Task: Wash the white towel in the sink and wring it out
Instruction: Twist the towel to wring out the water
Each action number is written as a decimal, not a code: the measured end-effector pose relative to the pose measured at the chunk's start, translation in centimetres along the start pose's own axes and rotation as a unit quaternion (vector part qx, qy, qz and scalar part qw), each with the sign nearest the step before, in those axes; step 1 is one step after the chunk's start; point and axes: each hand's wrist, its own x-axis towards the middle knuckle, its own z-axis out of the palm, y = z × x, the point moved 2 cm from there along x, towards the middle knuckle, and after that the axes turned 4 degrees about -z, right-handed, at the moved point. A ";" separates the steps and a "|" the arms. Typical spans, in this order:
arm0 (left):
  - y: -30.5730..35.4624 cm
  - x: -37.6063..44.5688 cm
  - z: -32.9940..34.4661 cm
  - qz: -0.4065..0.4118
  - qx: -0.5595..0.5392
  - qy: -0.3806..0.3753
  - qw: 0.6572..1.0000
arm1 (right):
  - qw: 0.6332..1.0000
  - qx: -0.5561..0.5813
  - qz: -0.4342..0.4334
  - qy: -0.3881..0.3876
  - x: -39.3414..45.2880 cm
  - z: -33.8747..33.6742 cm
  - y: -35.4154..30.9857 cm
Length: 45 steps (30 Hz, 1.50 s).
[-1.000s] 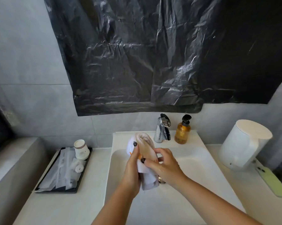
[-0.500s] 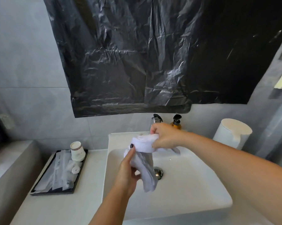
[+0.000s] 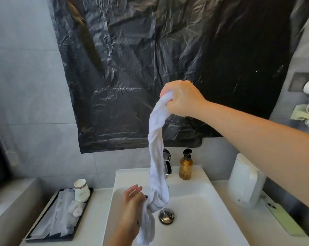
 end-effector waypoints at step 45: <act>15.2 1.4 9.9 0.229 0.239 -0.213 0.919 | 0.695 0.626 0.354 -0.012 -7.3 9.6 0.6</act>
